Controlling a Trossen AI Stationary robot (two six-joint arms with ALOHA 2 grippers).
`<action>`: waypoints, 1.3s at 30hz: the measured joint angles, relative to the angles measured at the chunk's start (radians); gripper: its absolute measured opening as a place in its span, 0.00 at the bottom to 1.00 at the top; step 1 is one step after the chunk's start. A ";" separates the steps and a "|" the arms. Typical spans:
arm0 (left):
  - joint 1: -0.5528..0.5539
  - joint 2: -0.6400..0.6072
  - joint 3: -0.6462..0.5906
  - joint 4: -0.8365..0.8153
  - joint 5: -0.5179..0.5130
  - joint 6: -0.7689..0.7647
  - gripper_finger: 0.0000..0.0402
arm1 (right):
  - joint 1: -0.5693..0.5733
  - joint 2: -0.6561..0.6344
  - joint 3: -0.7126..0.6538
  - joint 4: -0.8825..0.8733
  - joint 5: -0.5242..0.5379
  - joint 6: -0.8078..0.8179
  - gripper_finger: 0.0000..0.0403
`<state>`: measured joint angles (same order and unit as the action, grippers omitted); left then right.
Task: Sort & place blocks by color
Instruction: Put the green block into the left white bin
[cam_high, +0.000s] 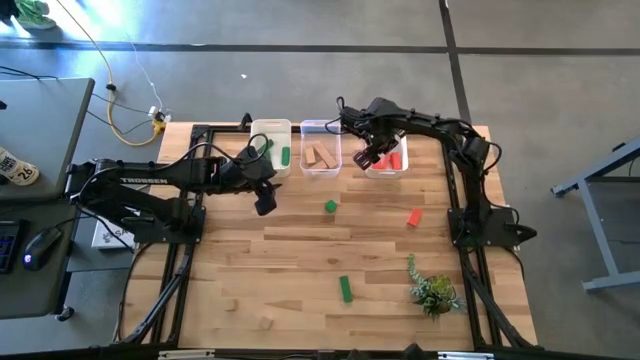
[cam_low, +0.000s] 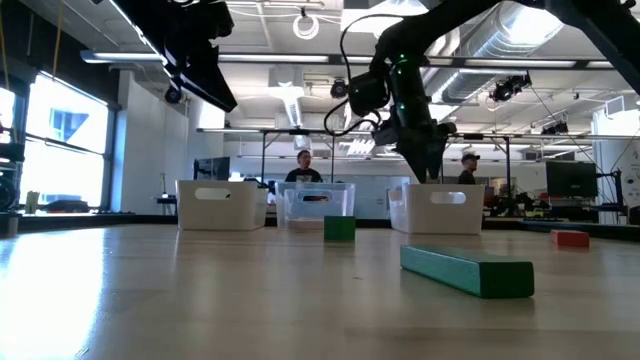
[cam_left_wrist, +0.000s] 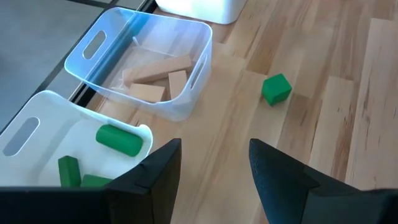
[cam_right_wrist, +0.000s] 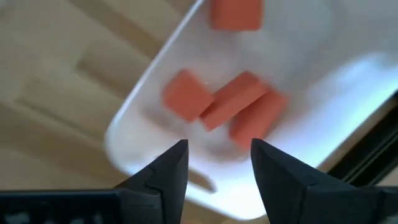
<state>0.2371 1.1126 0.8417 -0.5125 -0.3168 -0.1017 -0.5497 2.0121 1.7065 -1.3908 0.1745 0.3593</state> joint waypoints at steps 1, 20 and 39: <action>0.000 0.000 0.000 0.000 0.000 0.000 0.44 | 0.008 0.000 0.000 -0.004 -0.014 0.012 0.40; 0.000 0.000 0.000 -0.070 -0.002 0.026 0.44 | 0.355 -0.121 0.000 -0.004 -0.138 0.463 0.40; 0.000 0.000 0.000 -0.067 -0.001 0.031 0.44 | 0.760 -0.120 0.000 0.208 -0.118 0.933 0.51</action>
<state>0.2371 1.1130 0.8417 -0.5793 -0.3179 -0.0707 0.2107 1.8923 1.7065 -1.1826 0.0569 1.2921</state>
